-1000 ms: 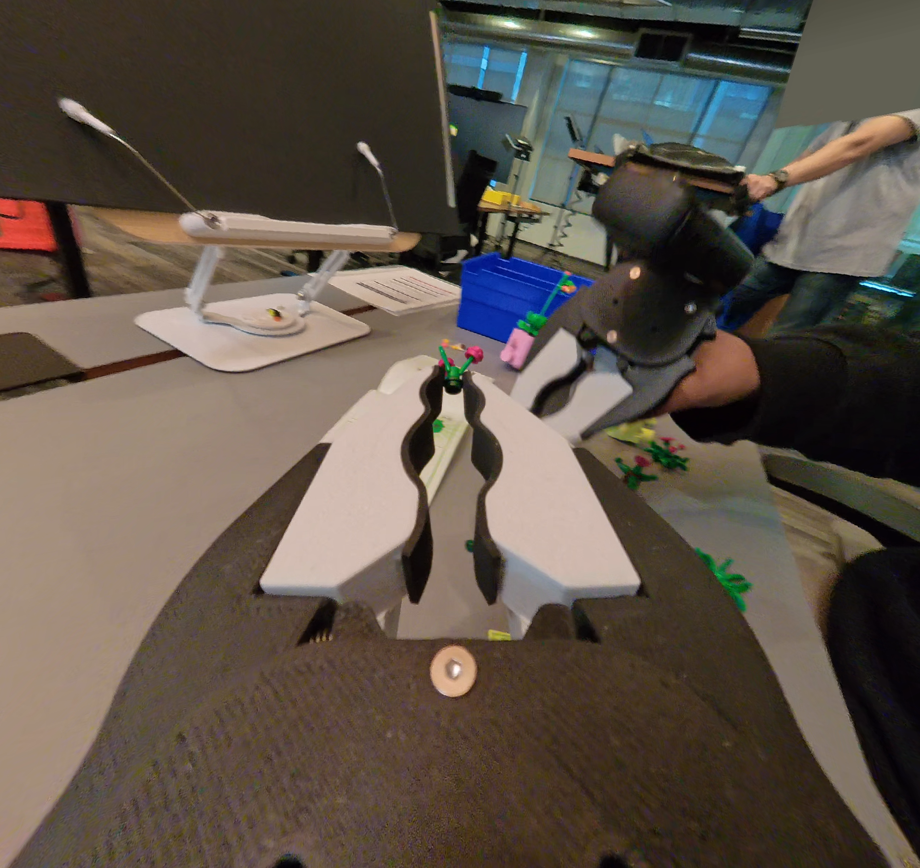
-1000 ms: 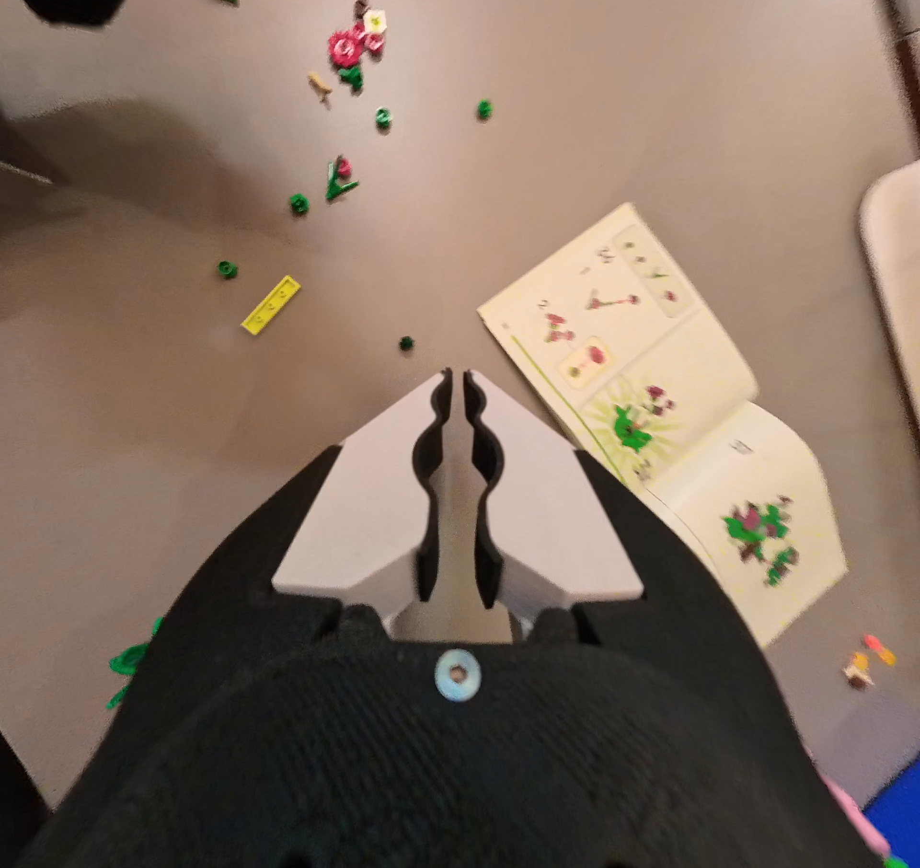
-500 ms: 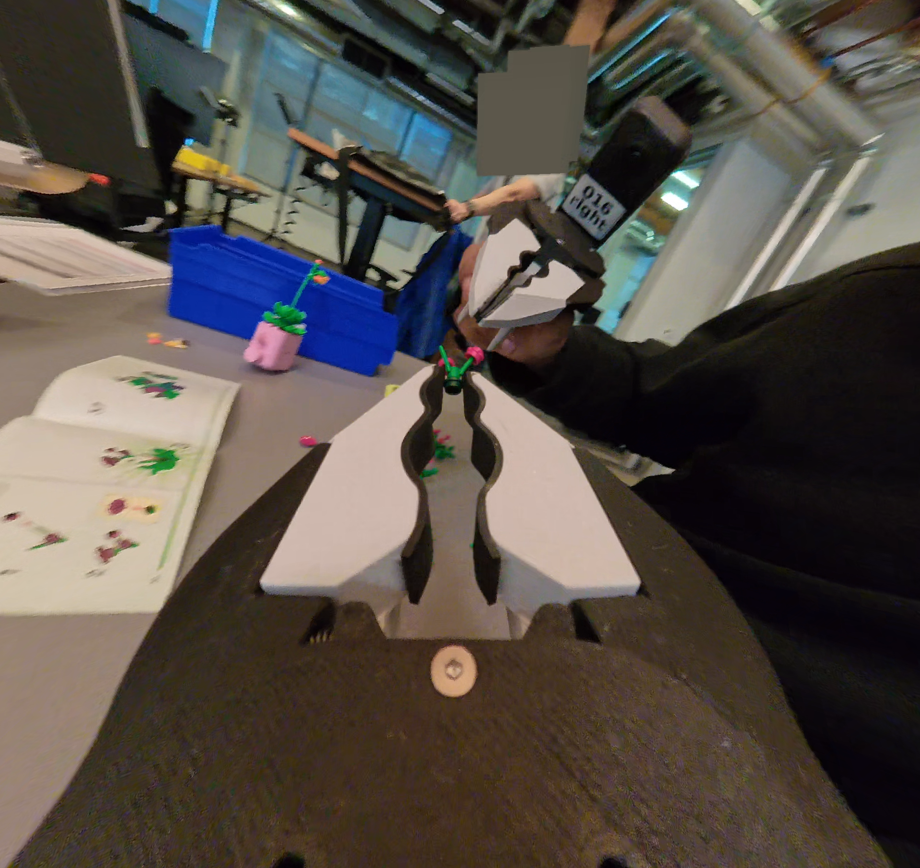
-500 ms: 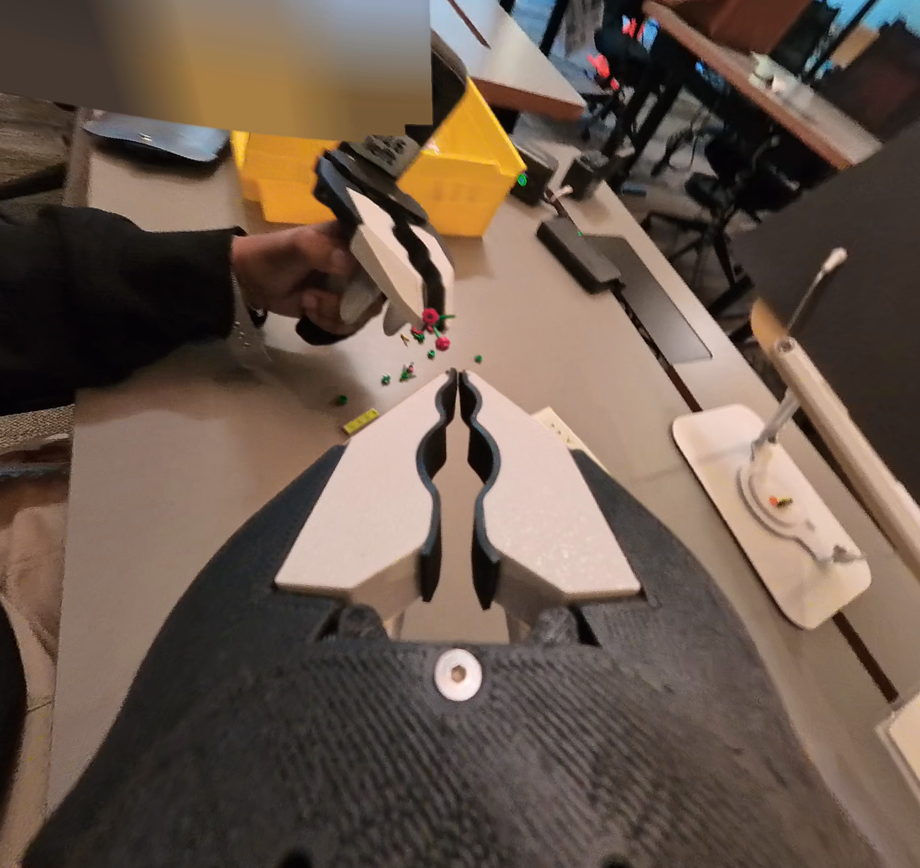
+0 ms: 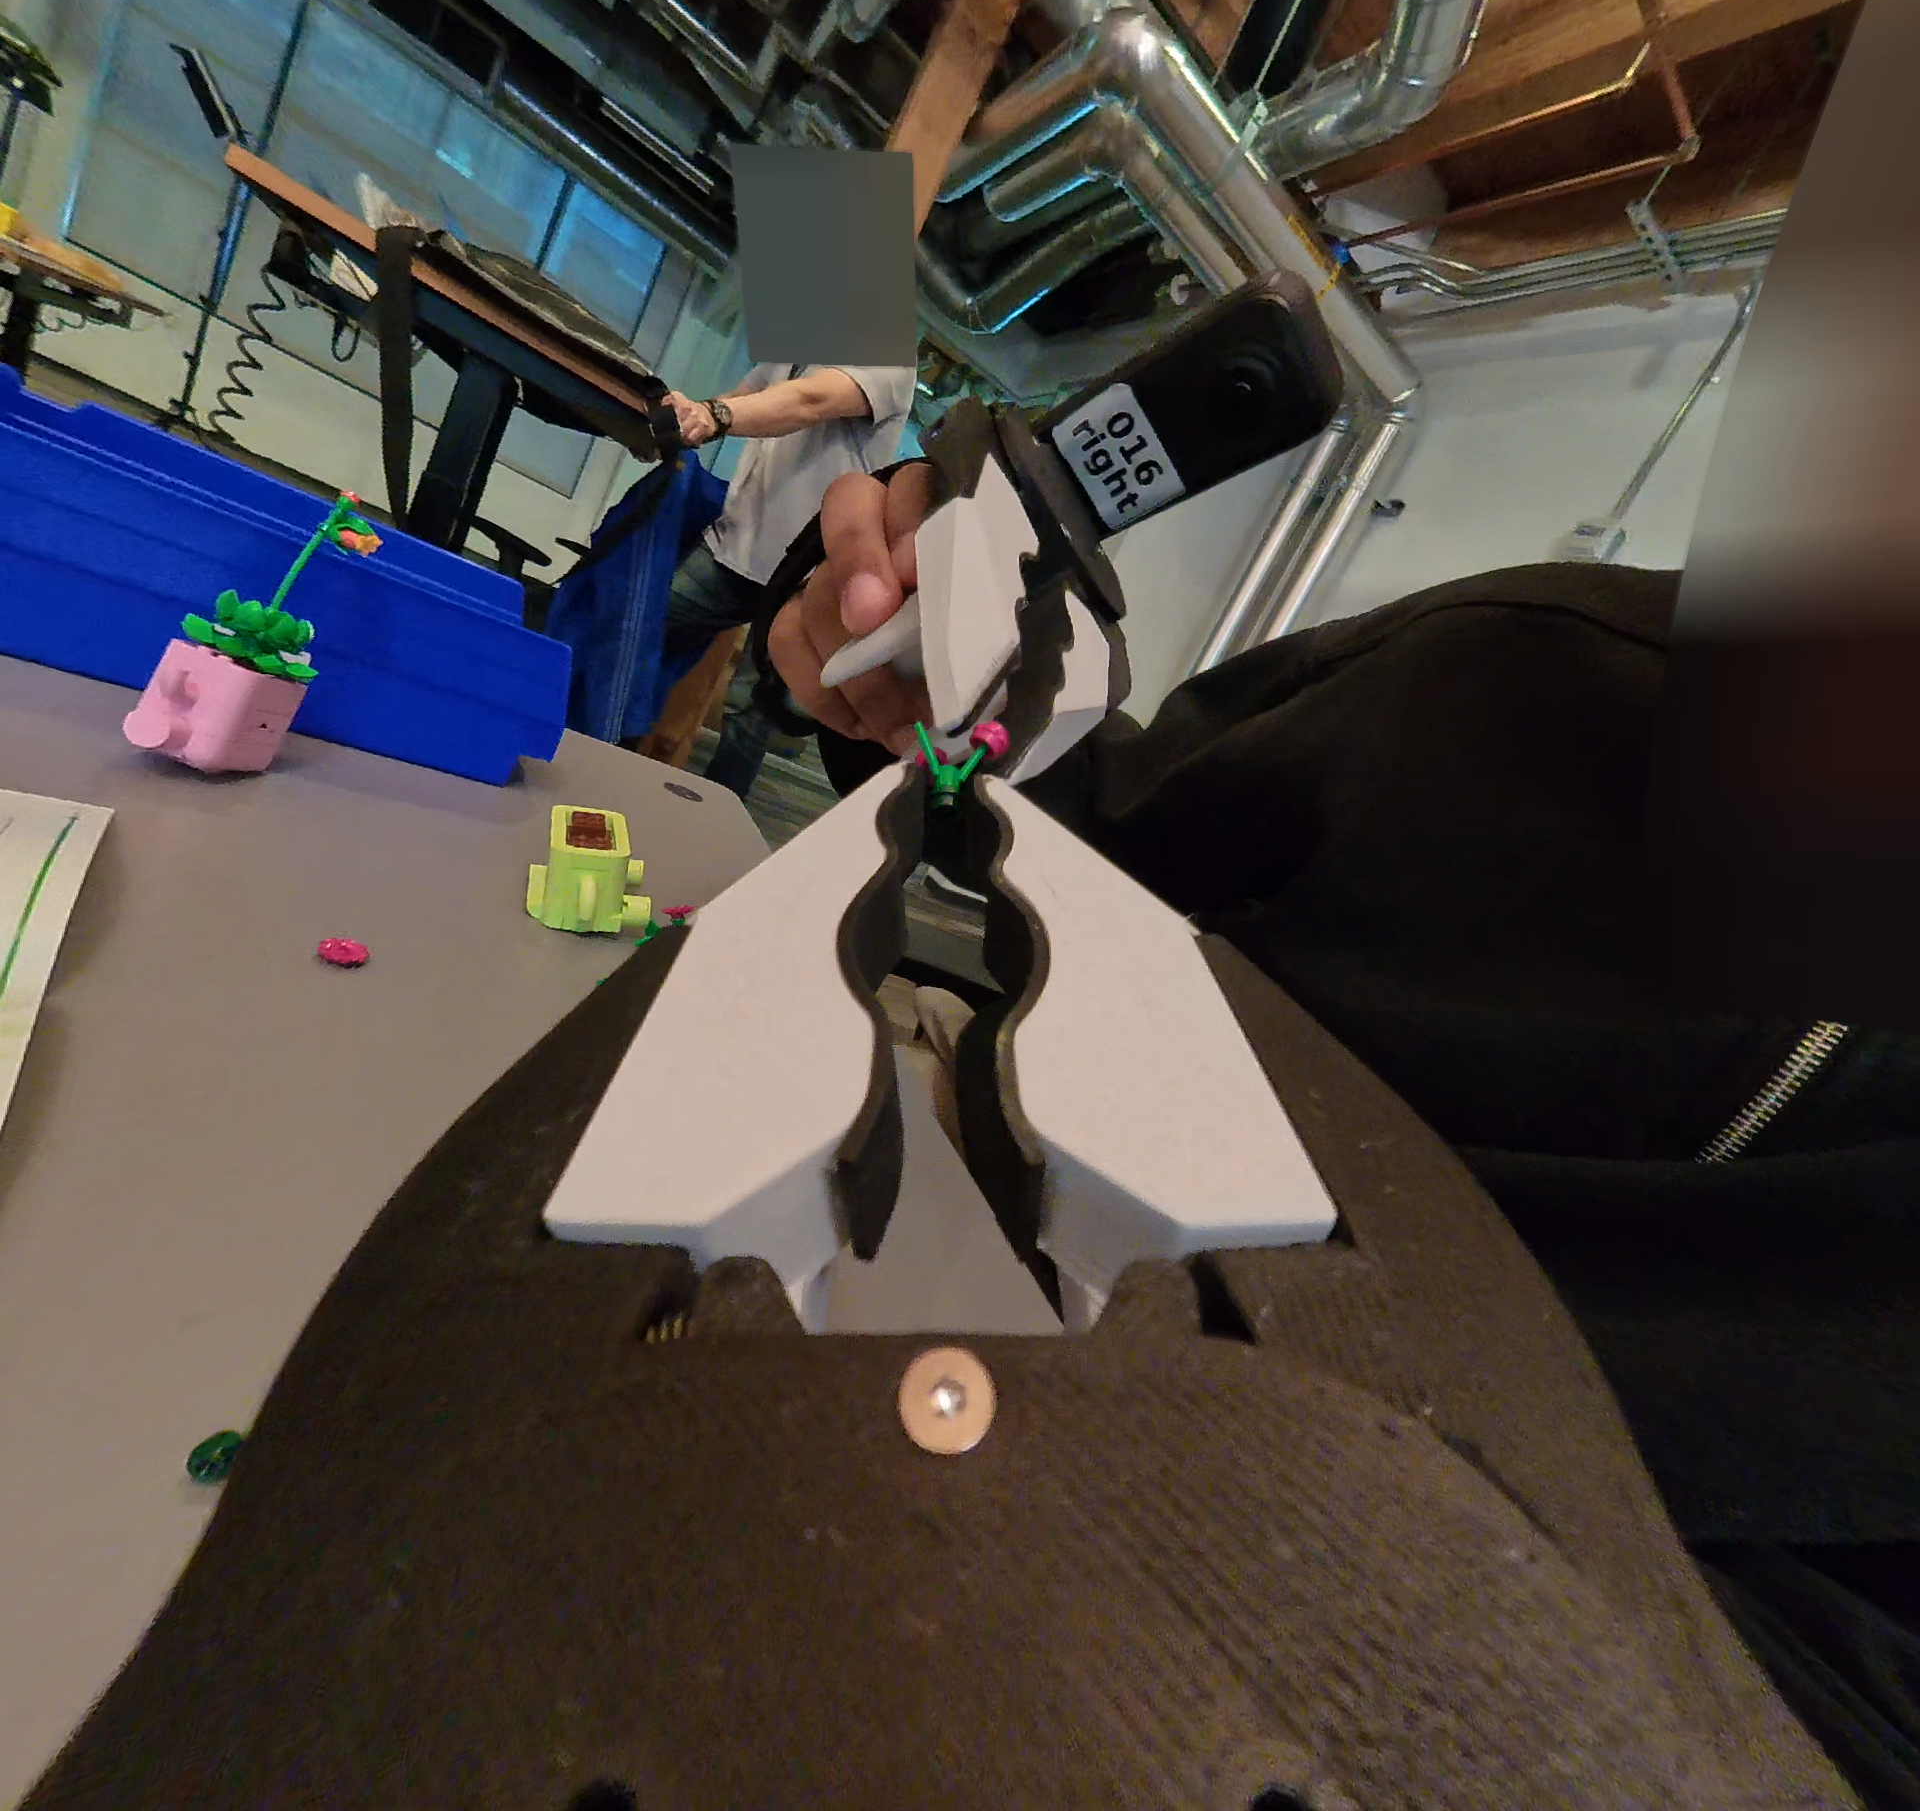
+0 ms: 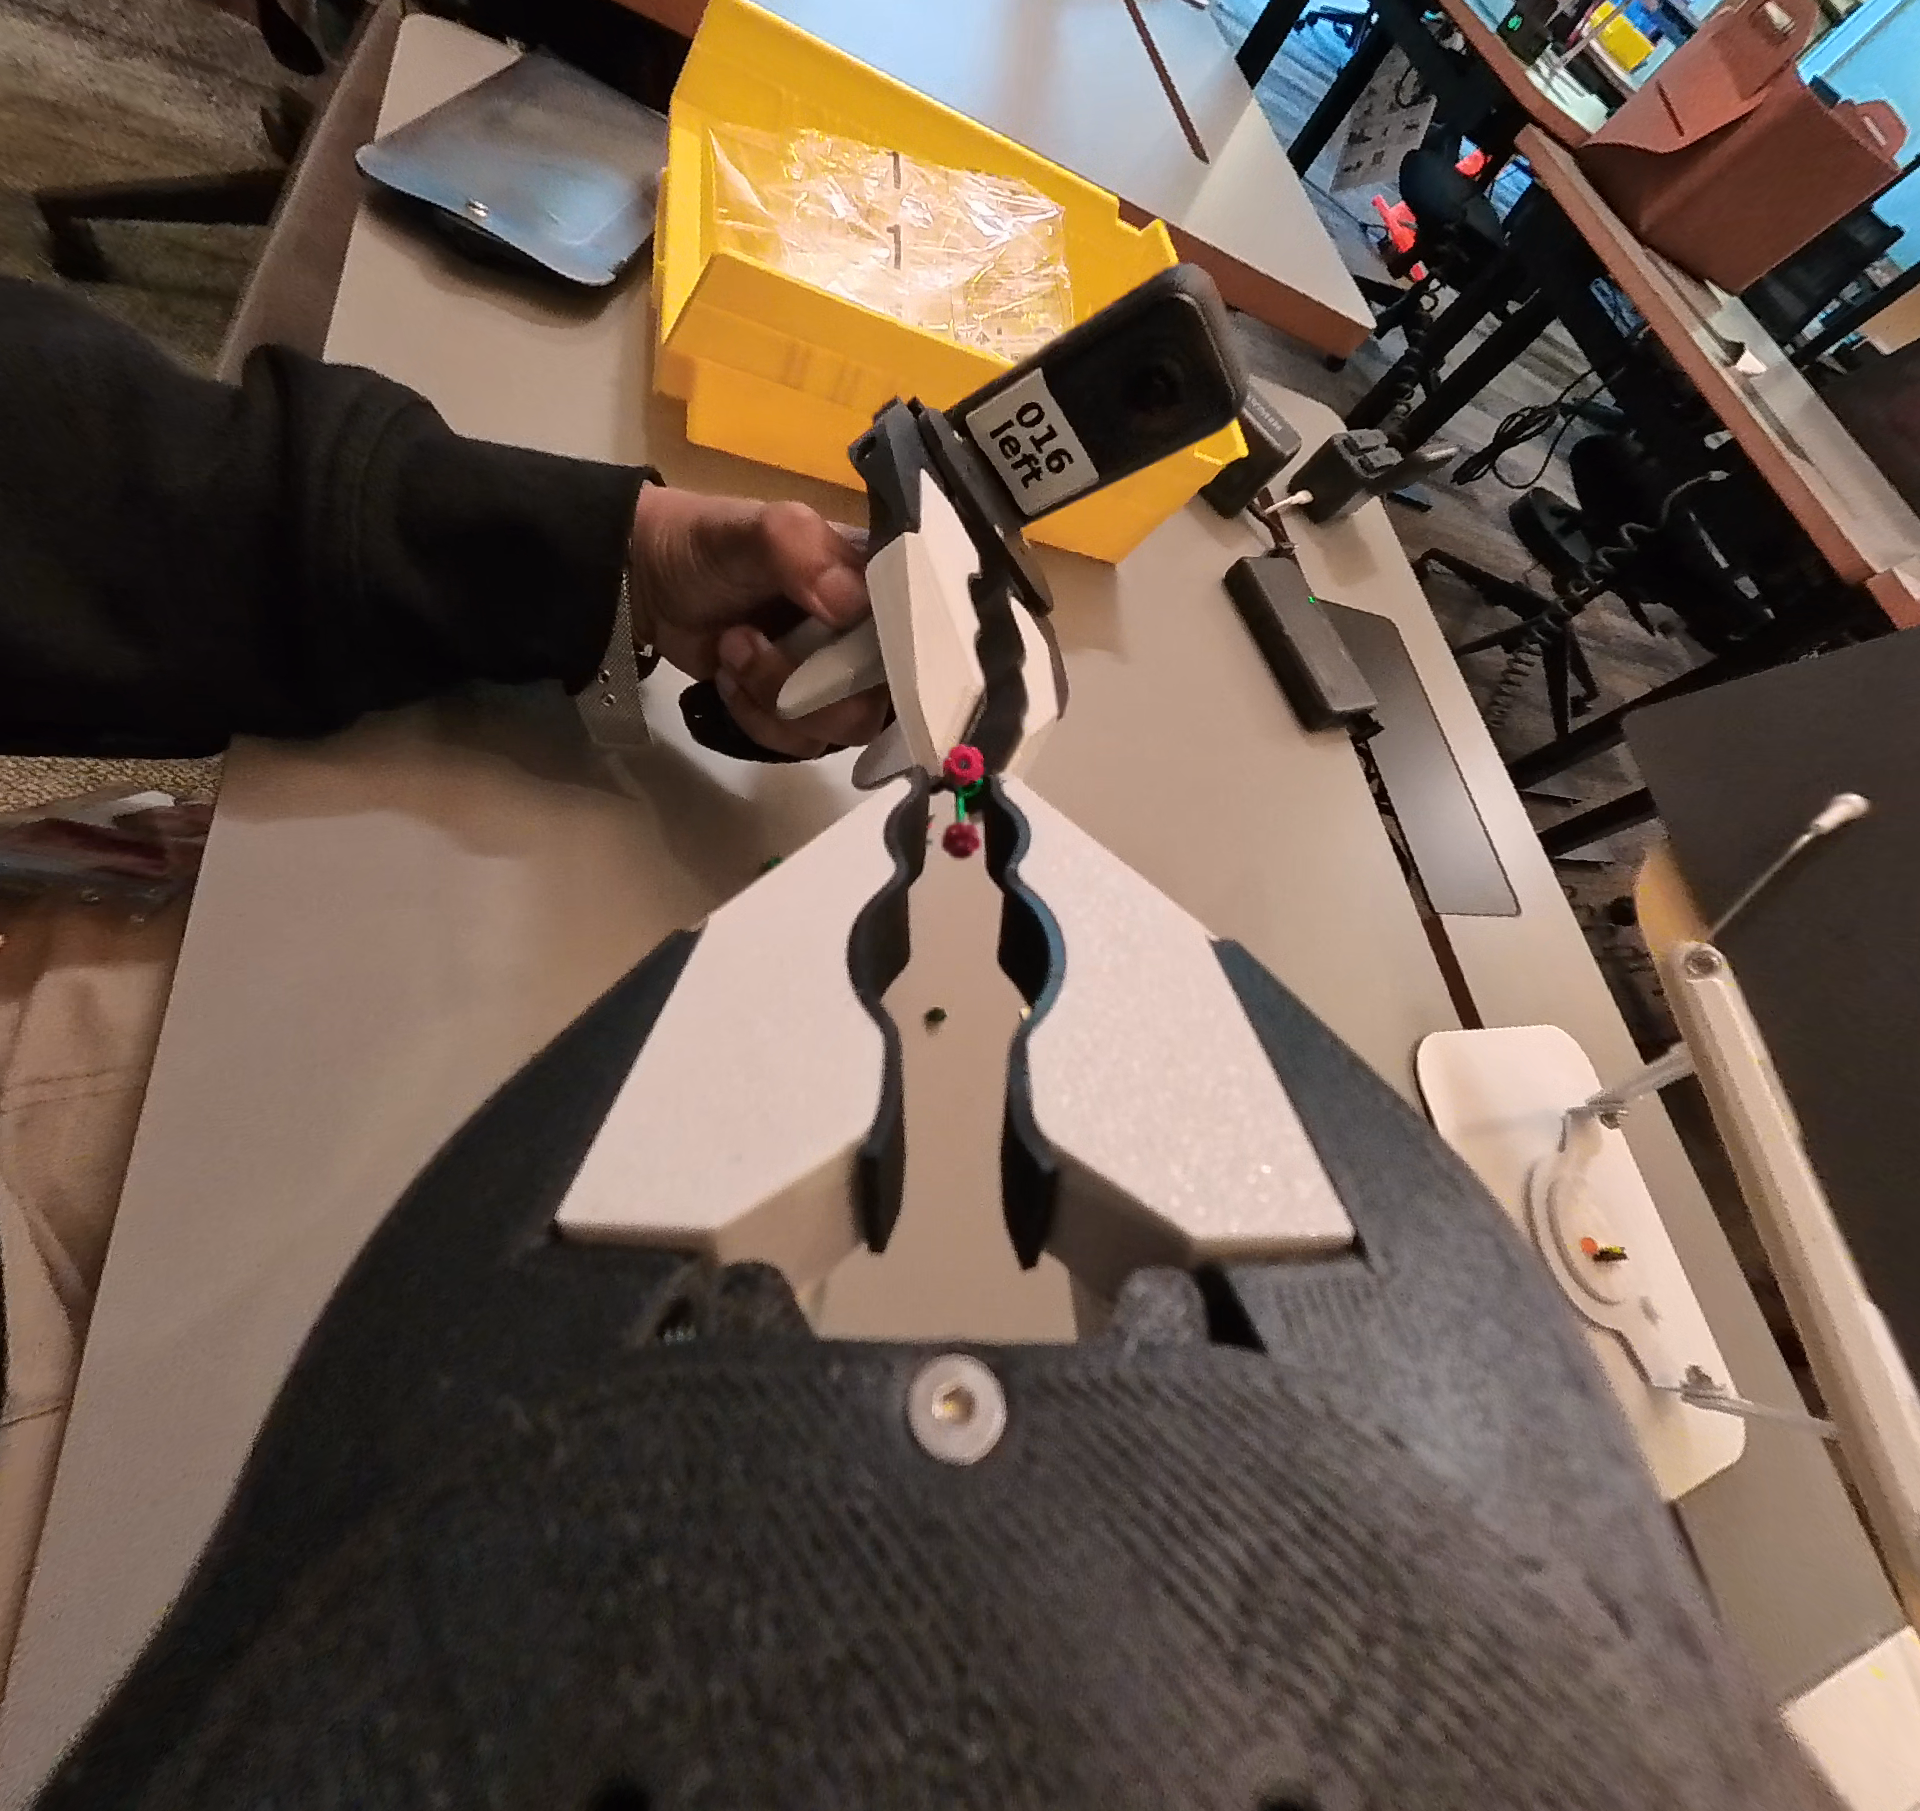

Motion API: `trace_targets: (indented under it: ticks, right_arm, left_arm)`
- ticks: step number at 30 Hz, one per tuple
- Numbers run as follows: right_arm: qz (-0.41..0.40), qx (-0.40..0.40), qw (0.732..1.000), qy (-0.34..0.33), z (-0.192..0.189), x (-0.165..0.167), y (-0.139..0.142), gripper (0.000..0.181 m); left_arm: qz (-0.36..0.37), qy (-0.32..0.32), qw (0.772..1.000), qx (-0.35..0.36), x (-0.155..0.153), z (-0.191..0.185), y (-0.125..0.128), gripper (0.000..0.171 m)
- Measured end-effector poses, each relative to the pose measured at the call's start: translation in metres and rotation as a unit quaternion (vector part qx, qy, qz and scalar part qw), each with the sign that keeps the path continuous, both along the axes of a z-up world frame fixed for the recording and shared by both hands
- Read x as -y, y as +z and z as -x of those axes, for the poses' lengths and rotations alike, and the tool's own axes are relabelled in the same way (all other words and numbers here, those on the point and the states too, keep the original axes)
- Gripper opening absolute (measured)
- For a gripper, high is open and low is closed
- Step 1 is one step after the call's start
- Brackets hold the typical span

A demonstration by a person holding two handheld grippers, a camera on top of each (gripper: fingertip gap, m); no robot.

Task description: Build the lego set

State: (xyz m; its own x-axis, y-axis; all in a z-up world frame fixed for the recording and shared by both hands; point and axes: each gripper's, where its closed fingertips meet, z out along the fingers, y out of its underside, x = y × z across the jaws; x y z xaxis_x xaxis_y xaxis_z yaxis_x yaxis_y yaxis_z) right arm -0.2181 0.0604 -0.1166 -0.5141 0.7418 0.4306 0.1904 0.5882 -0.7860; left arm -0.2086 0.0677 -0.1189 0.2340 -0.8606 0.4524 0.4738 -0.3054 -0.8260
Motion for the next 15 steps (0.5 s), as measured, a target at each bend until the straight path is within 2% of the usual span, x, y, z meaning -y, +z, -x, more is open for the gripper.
trace_targets:
  ticks: [15]
  right_arm:
    - [0.016, 0.006, 1.000, 0.005, -0.0014, 0.0005, -0.0023, 0.005]
  left_arm:
    - [0.006, -0.013, 1.000, 0.006, 0.0002, -0.0036, 0.0002, 0.004]
